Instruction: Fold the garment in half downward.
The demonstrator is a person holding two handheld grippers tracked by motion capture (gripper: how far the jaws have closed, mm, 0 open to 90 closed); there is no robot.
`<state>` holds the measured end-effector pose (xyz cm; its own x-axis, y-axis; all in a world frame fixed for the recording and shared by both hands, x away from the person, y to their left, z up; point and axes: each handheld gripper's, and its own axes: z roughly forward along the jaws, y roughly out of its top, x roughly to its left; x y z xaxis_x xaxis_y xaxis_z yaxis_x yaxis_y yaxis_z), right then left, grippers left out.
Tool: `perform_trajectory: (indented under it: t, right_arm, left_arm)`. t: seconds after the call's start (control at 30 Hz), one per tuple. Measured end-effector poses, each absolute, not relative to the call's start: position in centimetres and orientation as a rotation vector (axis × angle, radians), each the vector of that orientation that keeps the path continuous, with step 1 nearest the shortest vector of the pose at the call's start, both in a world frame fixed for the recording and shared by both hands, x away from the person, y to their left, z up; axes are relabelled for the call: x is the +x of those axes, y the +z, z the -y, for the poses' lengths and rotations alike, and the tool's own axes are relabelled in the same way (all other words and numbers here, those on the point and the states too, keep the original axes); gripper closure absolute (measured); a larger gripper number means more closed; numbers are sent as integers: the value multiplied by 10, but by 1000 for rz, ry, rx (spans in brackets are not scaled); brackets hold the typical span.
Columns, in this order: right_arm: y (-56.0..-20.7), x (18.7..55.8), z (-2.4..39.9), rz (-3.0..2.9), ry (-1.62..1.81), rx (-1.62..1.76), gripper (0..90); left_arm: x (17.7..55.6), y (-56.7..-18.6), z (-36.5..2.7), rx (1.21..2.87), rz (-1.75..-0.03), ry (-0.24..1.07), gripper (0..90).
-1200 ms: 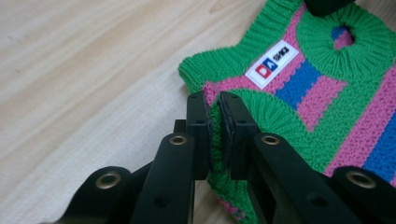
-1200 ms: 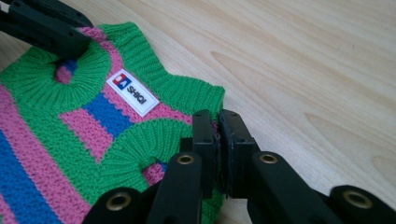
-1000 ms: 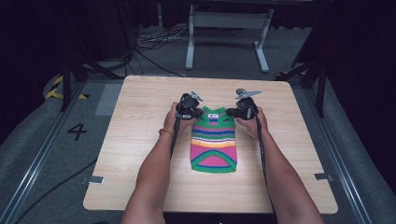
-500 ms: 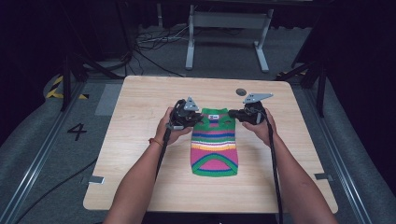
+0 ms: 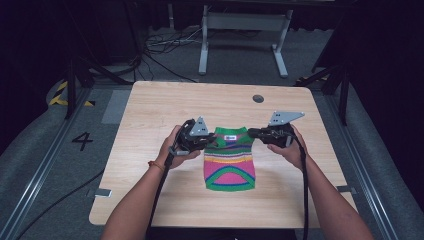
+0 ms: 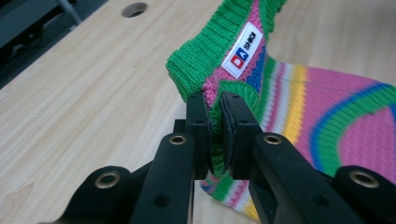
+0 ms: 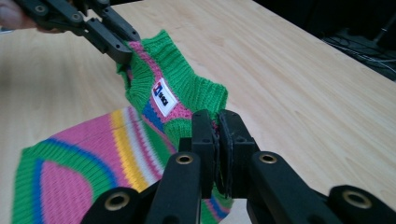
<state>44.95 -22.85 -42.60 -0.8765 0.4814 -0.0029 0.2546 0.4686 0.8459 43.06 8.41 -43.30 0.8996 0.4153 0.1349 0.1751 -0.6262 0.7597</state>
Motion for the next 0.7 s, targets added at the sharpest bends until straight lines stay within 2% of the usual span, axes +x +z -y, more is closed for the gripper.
perform_trajectory:
  t: [0.7]
  right_arm:
    - [-448,376,224,-2638,1308,441,854]
  left_arm:
    - [369,-452,-86,2366,-239,350,801]
